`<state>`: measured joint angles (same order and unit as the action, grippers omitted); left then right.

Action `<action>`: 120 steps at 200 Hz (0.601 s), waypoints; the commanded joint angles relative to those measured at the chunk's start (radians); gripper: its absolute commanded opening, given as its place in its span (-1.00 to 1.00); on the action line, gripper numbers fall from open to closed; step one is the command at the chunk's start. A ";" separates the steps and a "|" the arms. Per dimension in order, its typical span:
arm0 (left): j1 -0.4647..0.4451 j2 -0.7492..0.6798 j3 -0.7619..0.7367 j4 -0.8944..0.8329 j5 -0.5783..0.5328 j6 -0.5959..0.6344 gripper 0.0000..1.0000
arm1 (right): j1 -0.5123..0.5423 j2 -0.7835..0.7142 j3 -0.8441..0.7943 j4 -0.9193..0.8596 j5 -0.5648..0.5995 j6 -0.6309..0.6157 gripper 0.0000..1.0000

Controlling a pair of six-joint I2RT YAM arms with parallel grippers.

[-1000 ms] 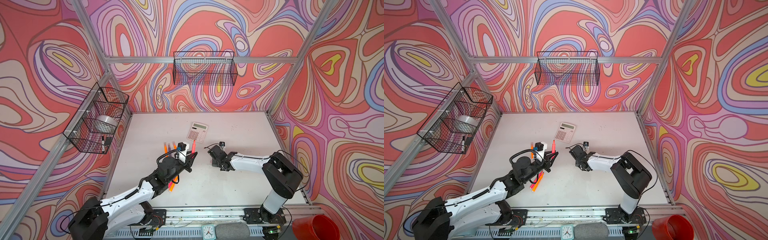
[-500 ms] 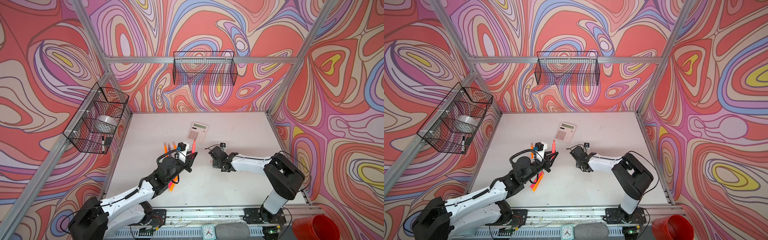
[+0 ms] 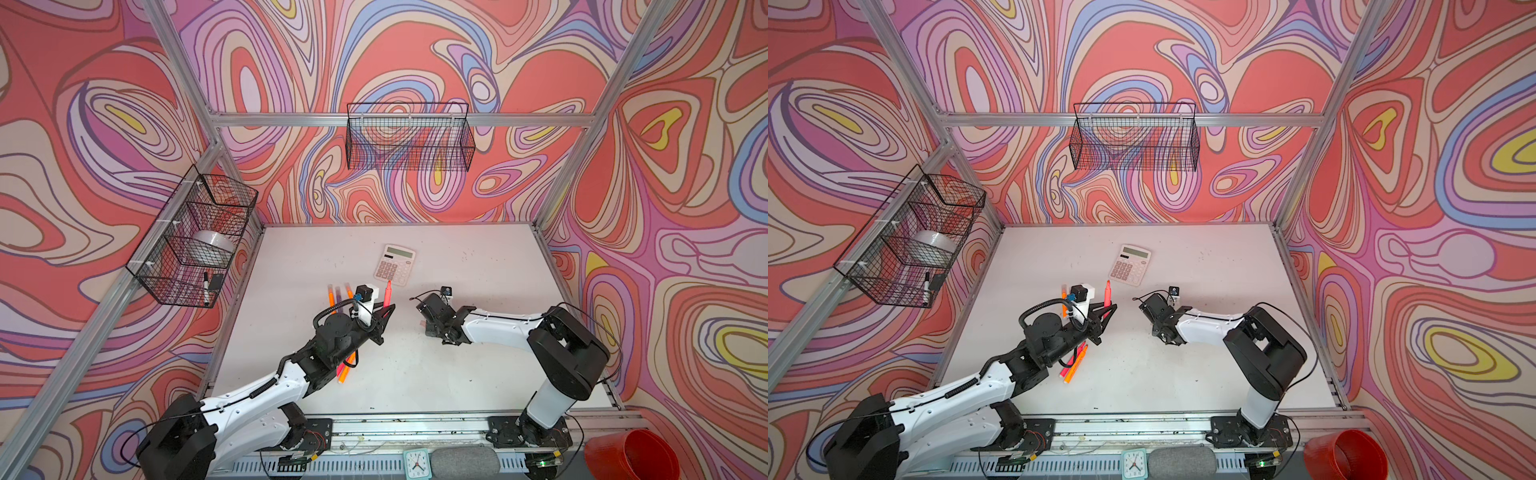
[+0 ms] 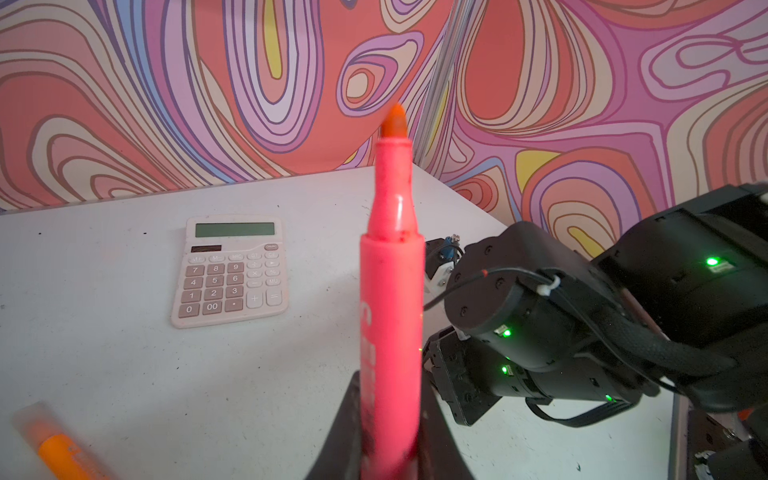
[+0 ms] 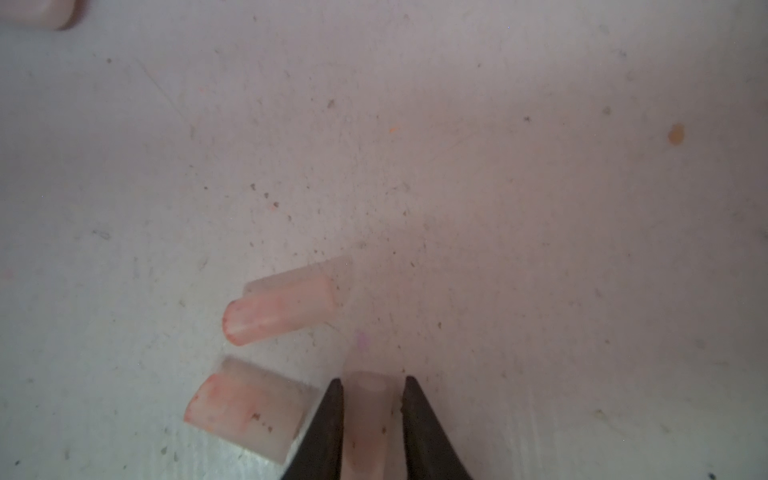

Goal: Insert the pens into the pen caps
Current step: 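Lower the right gripper onto a translucent pink cap and grasp it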

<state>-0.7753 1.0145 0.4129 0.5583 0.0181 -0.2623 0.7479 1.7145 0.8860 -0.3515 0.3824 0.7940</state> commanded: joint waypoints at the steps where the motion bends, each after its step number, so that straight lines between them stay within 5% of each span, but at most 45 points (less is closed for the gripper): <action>1: -0.002 -0.024 0.007 0.009 0.011 0.008 -1.00 | 0.005 0.023 -0.001 -0.008 0.027 0.011 -0.48; 120: -0.002 -0.037 -0.047 0.124 0.014 0.002 -1.00 | 0.005 -0.091 -0.027 0.016 0.046 0.010 -0.85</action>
<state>-0.7773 0.9997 0.3939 0.5896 0.0250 -0.2626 0.7479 1.7069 0.8764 -0.3267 0.3939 0.8021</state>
